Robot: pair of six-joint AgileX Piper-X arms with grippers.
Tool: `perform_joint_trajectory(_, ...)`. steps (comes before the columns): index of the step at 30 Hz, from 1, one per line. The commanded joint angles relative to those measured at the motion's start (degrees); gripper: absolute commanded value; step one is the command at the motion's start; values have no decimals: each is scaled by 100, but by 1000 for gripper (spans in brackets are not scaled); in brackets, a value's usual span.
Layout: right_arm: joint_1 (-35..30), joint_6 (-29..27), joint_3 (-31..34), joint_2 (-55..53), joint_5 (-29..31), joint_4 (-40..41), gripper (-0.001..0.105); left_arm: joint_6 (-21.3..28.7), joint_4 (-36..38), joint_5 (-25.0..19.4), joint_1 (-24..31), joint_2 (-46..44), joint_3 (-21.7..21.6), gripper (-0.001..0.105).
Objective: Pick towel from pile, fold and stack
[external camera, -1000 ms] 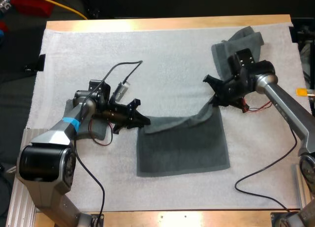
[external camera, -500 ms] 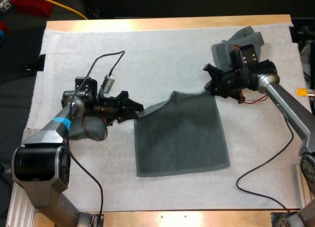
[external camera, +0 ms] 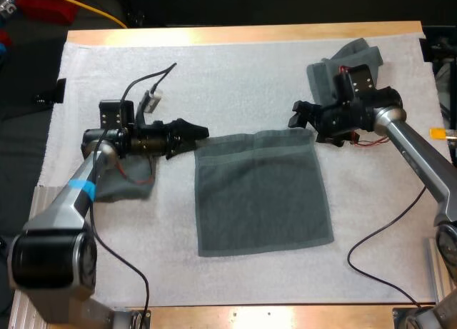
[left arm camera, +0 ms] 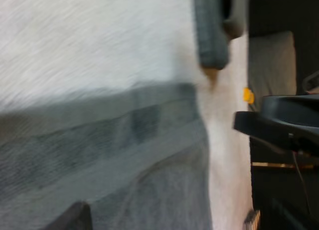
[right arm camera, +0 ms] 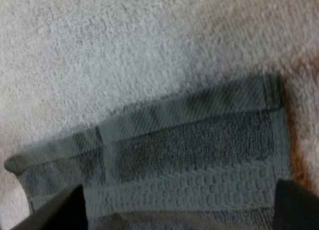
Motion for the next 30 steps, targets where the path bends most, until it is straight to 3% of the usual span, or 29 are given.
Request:
perform_joint_trajectory(1, -13, -155, -2, -162, -22, 78, 73, 127, -127, -24, -13, -209, -31, 68)
perform_joint_trajectory(9, -4, -404, -2, -810, 477, 315, 73, 300, -108, -155, -29, -1038, -31, 68)
perform_joint_trajectory(17, 107, -1257, -2, -1464, 1149, 1409, 73, 497, 107, -263, -29, -1866, -31, 68)
perform_joint_trajectory(23, 256, -1438, -2, -1950, 1391, 2049, 73, 922, 802, -403, -29, -2497, -31, 68)
perform_joint_trajectory(30, 363, -1481, -2, -2588, 1409, 2530, 73, 1535, 1869, -1008, -29, -3250, -31, 68)
